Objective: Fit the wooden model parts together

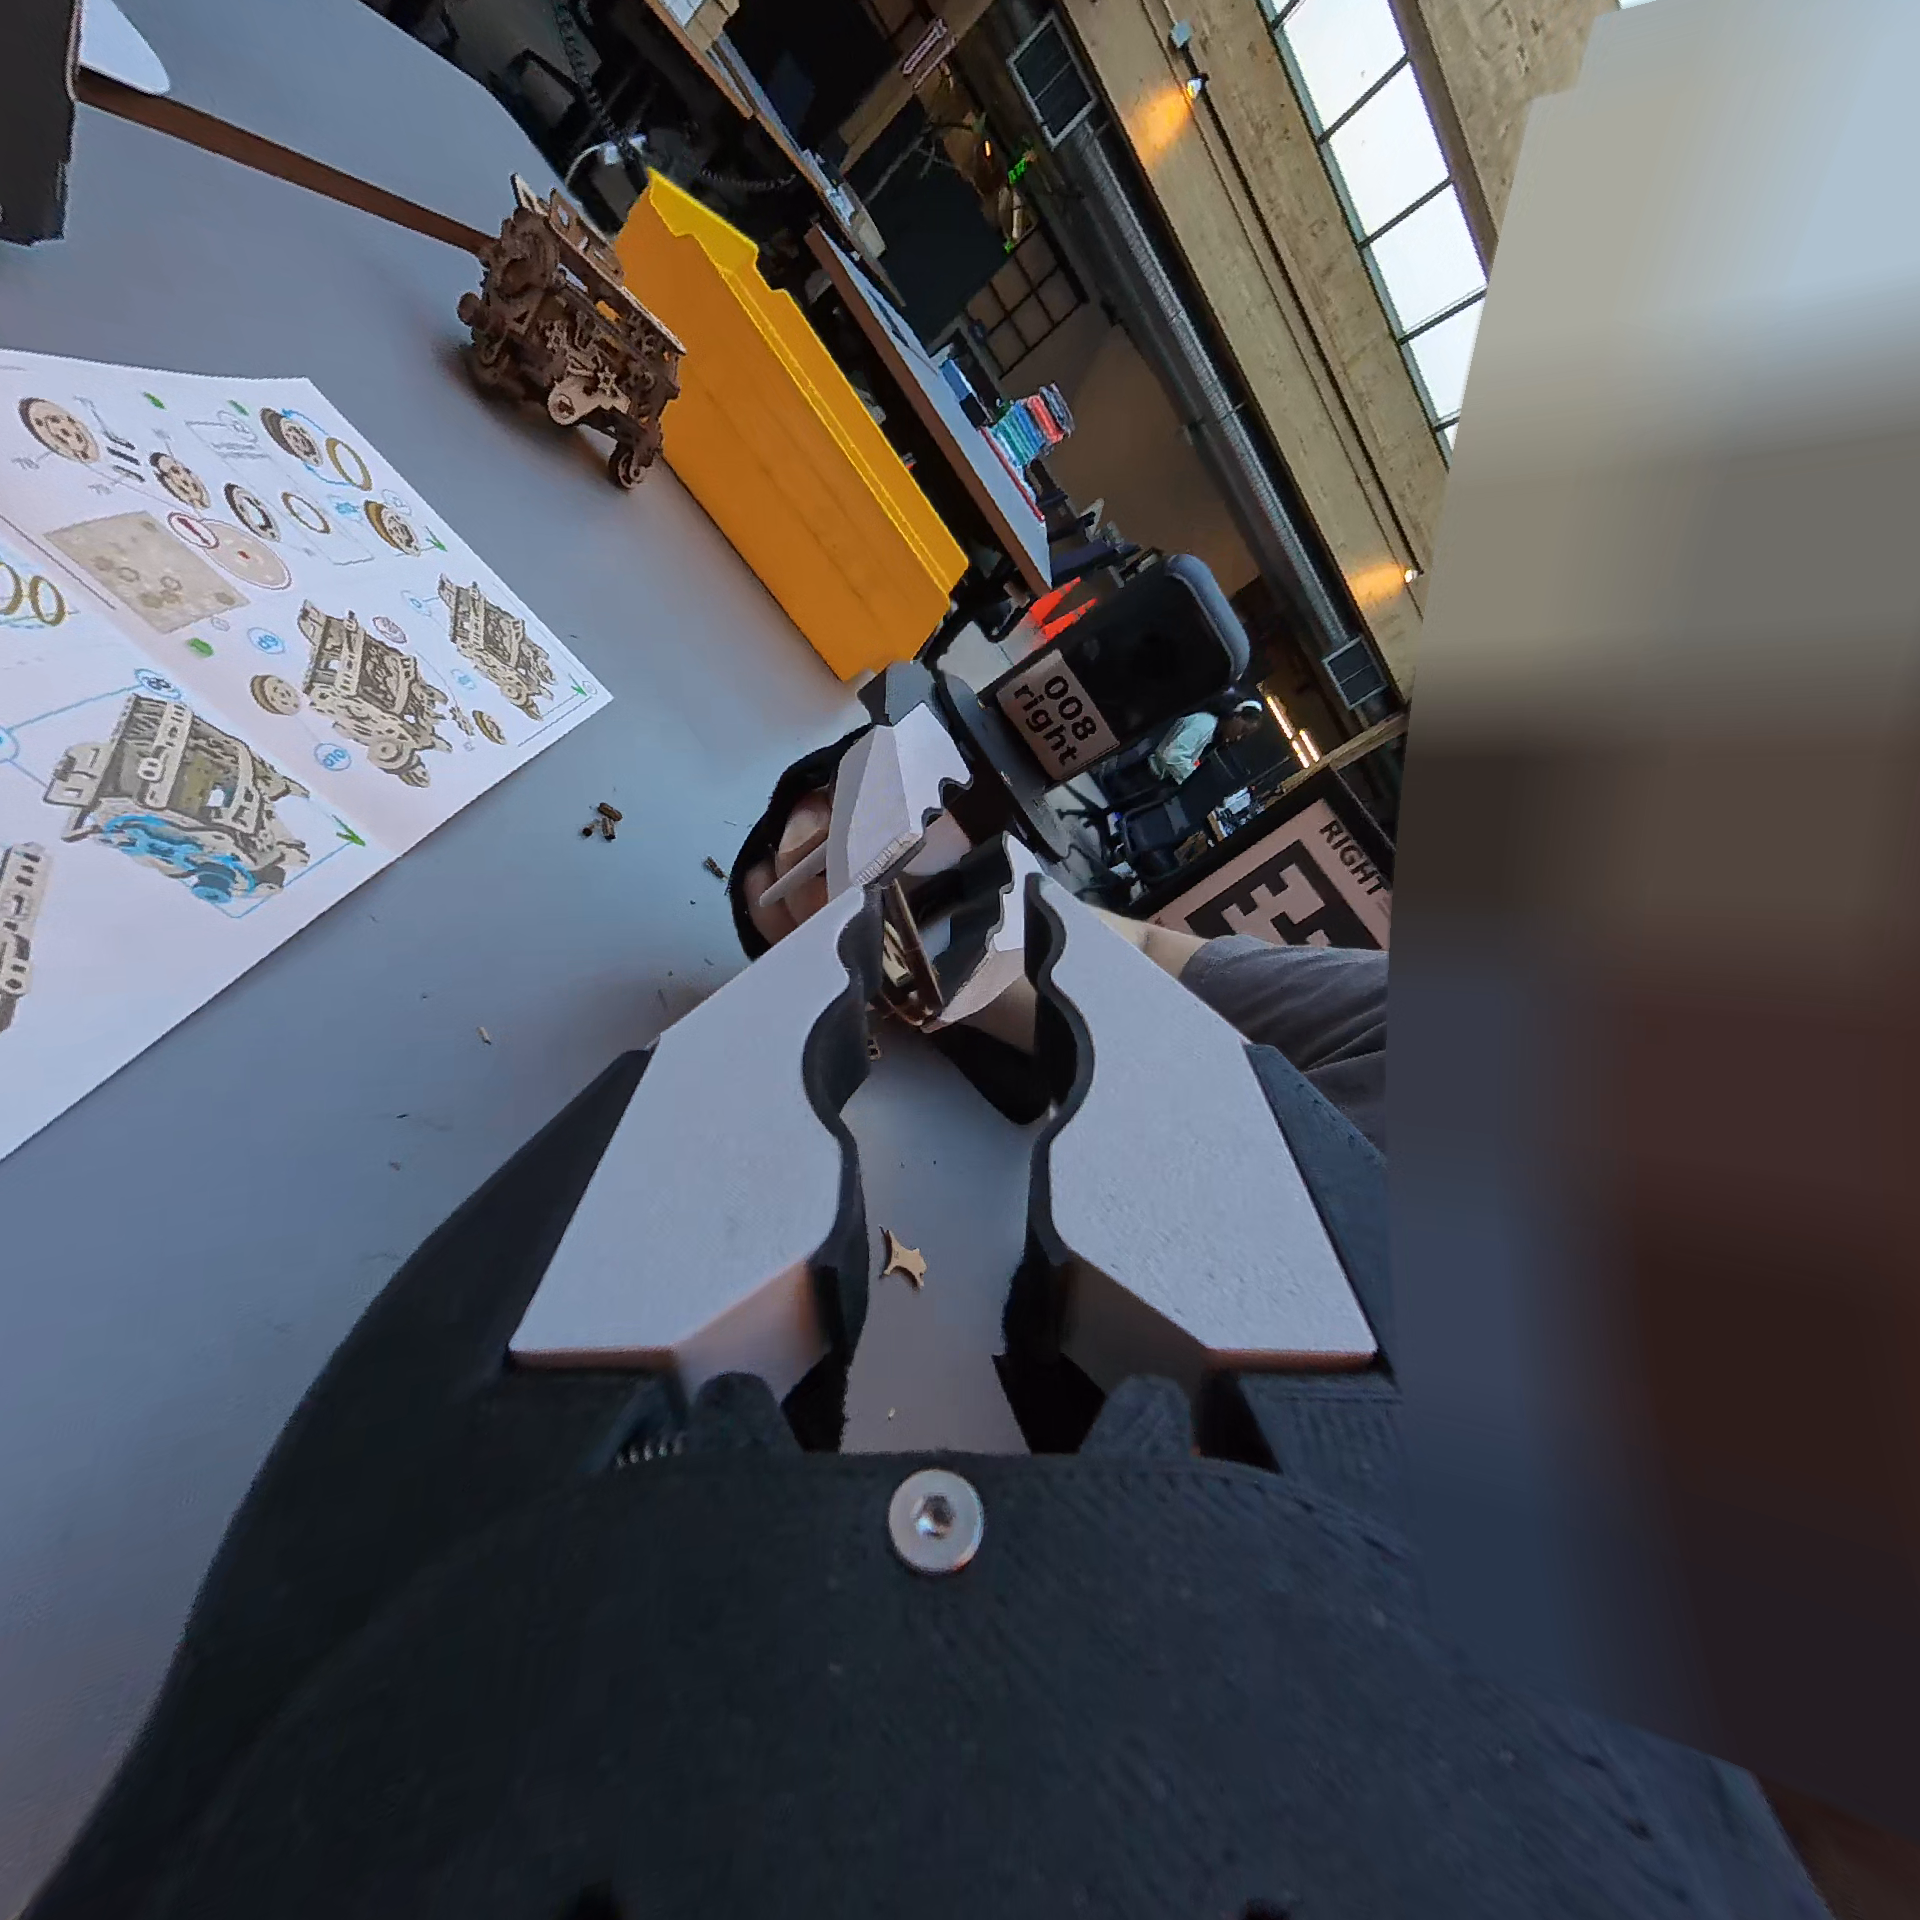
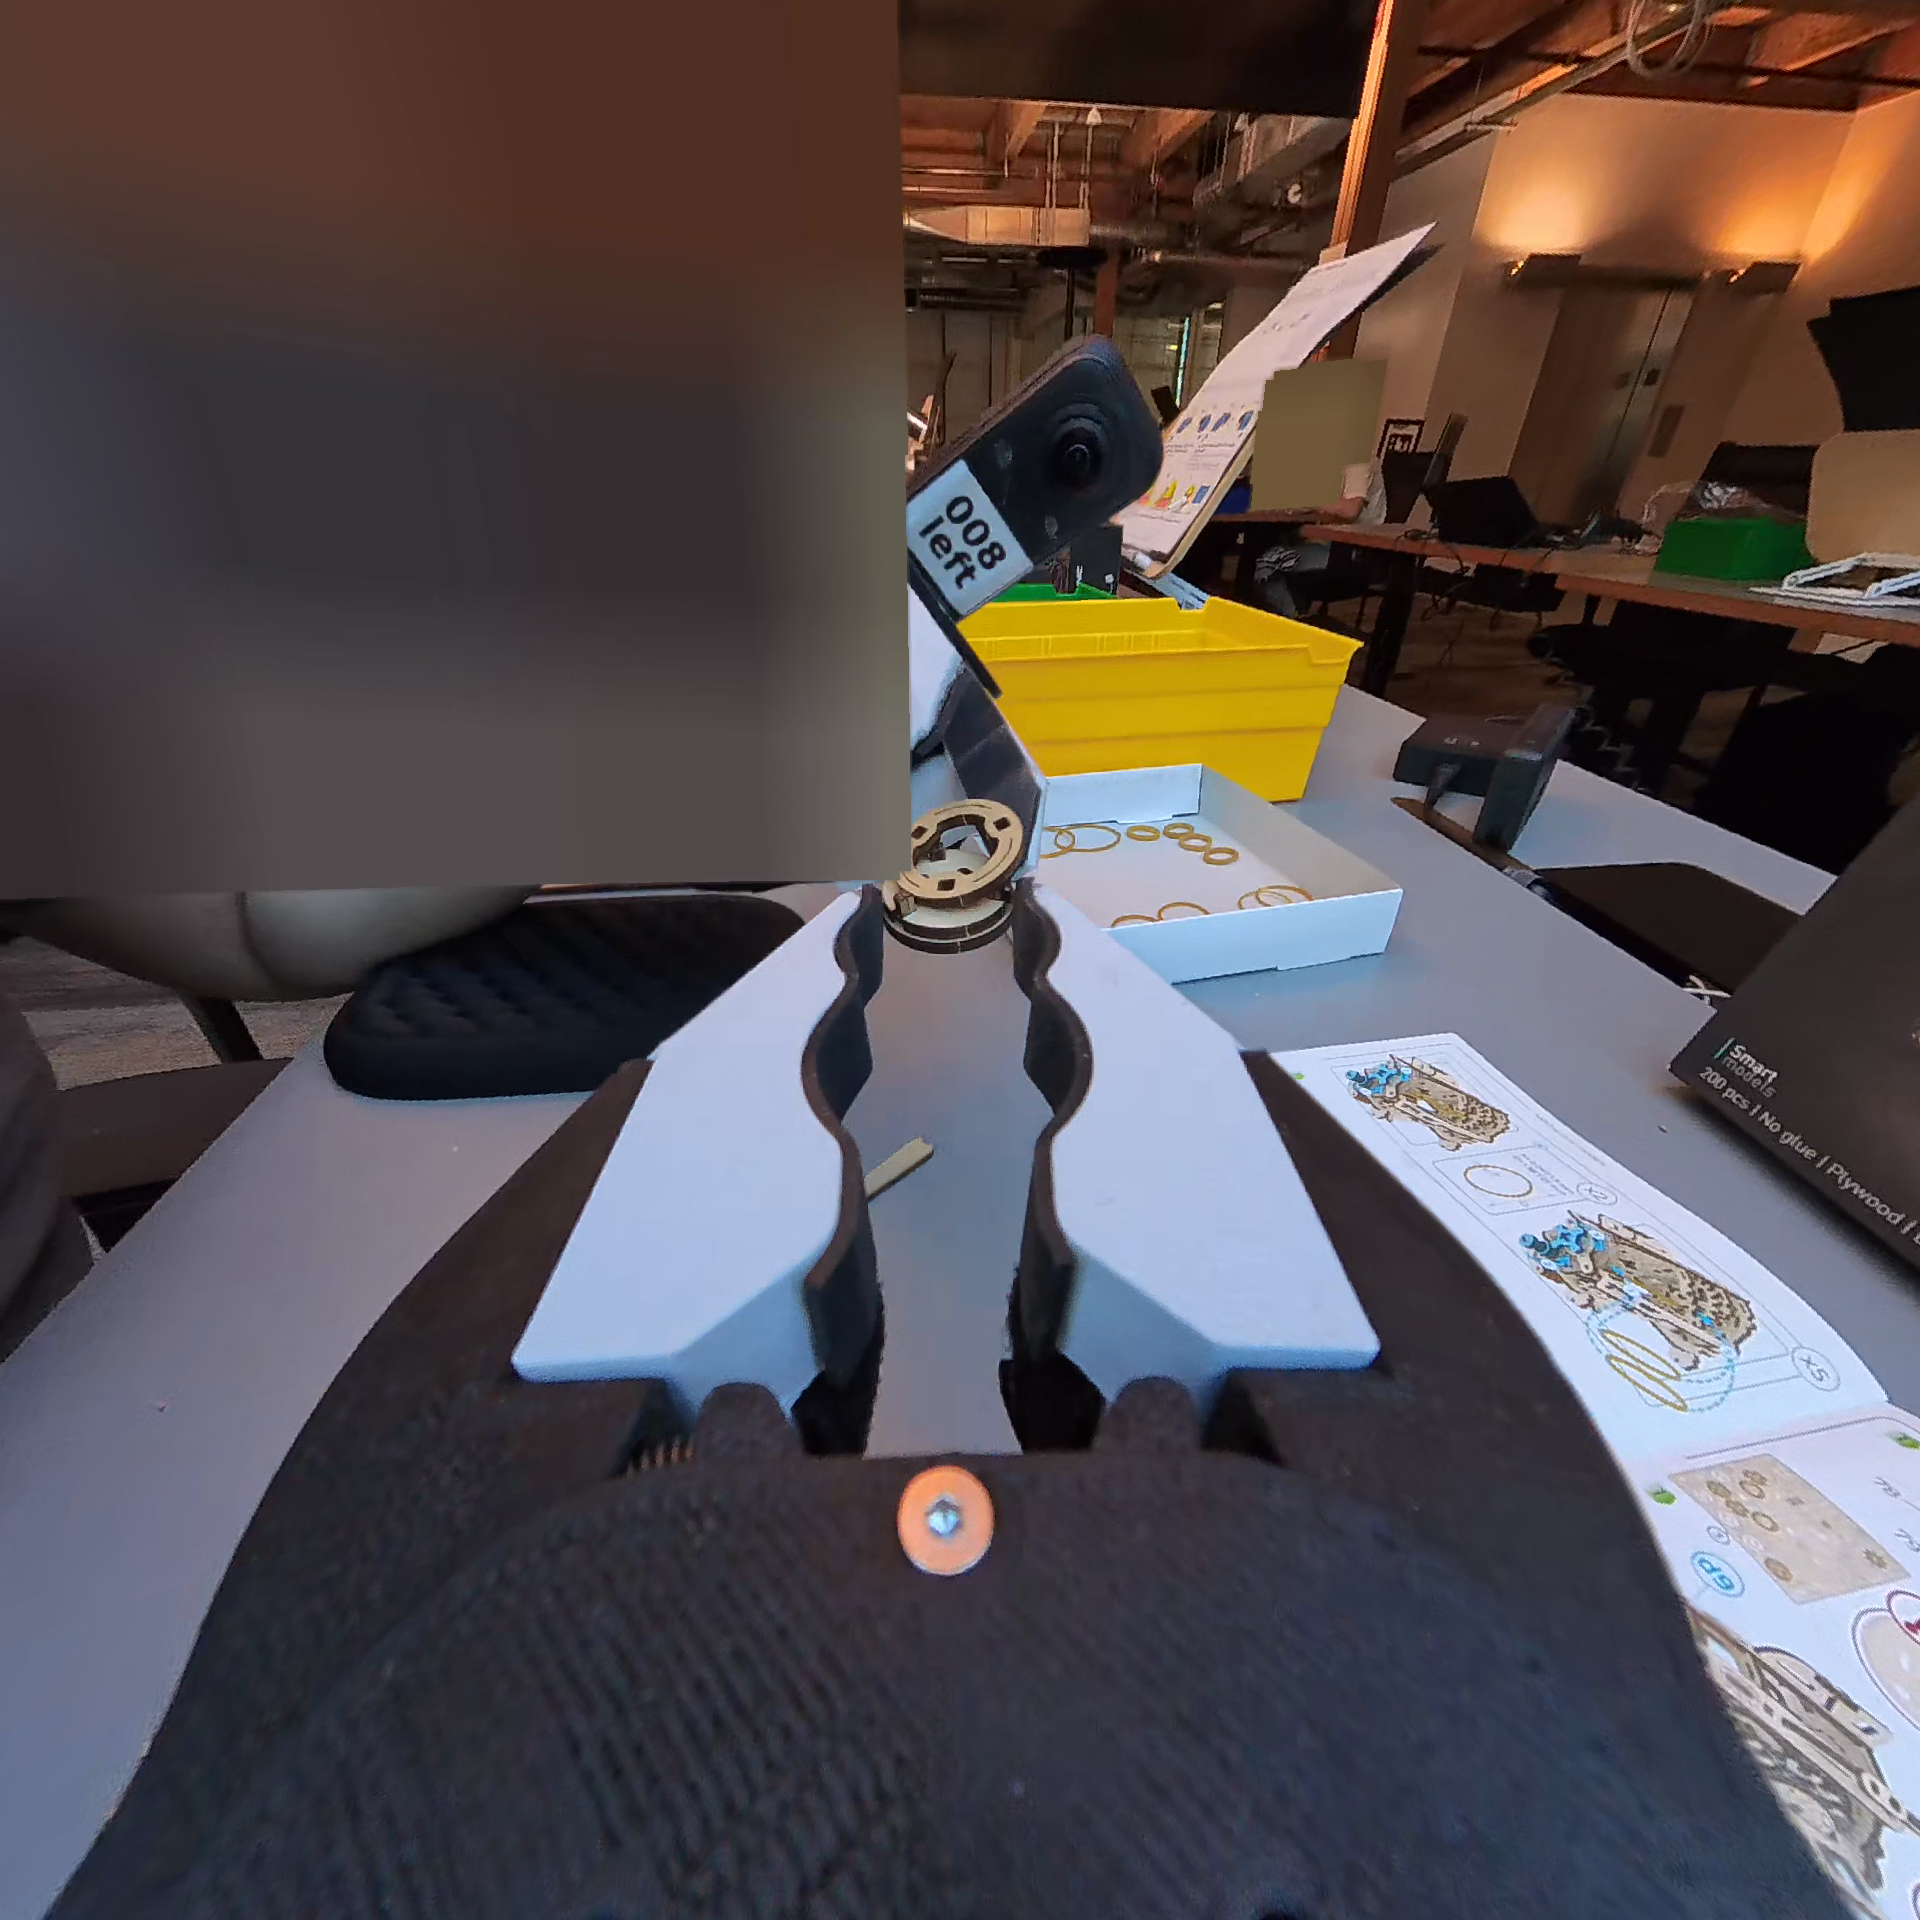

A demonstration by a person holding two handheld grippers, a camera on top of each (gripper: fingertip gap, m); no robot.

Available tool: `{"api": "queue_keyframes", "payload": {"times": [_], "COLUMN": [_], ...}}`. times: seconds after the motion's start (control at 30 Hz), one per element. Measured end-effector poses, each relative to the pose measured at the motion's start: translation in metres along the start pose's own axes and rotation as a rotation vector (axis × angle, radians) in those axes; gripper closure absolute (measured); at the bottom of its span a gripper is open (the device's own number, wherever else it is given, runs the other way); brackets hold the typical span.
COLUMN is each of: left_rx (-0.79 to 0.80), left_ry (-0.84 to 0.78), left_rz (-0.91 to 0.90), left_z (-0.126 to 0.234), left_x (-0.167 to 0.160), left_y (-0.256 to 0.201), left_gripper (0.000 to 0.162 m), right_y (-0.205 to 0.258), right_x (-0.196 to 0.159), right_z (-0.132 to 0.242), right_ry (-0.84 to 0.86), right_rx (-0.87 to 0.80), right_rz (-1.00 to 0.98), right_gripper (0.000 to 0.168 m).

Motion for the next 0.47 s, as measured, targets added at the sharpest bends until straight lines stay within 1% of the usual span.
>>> {"api": "queue_keyframes", "payload": {"times": [0.03,0.13,0.2,0.27,0.33,0.43,0.47], "left_rx": [0.011,0.029,0.045,0.055,0.029,0.025,-0.02], "left_ry": [0.011,0.019,0.011,0.001,-0.003,-0.018,-0.031], "left_rz": [-0.015,-0.039,-0.05,-0.065,-0.073,-0.077,-0.085], "left_z": [-0.002,-0.007,-0.008,-0.007,-0.007,0.001,0.004], "left_x": [0.001,0.006,0.009,0.012,0.014,0.016,0.016], "left_y": [-0.003,-0.012,-0.014,-0.016,-0.02,-0.014,-0.012], "left_gripper": [0.135,0.131,0.123,0.118,0.113,0.107,0.106], "right_y": [0.0,-0.001,-0.001,-0.001,0.0,0.003,0.004], "right_x": [0.002,0.008,0.011,0.015,0.017,0.023,0.026], "right_z": [0.001,0.006,0.009,0.012,0.013,0.016,0.017], "right_ry": [-0.008,-0.039,-0.052,-0.065,-0.066,-0.046,-0.031], "right_rx": [-0.003,-0.007,-0.006,-0.003,0.0,0.024,0.052], "right_rz": [-0.002,-0.029,-0.035,-0.035,-0.024,0.023,0.023], "right_gripper": [0.145,0.145,0.145,0.145,0.145,0.145,0.145]}}
Point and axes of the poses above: each gripper's, where its closed fingertips meet, z back along the fingers, x out of its top, y = z × x across the jaws, the point moved 6 cm from there along z, back along the fingers, and after that the axes turned 9 degrees about -x, right-handed, at the moved point
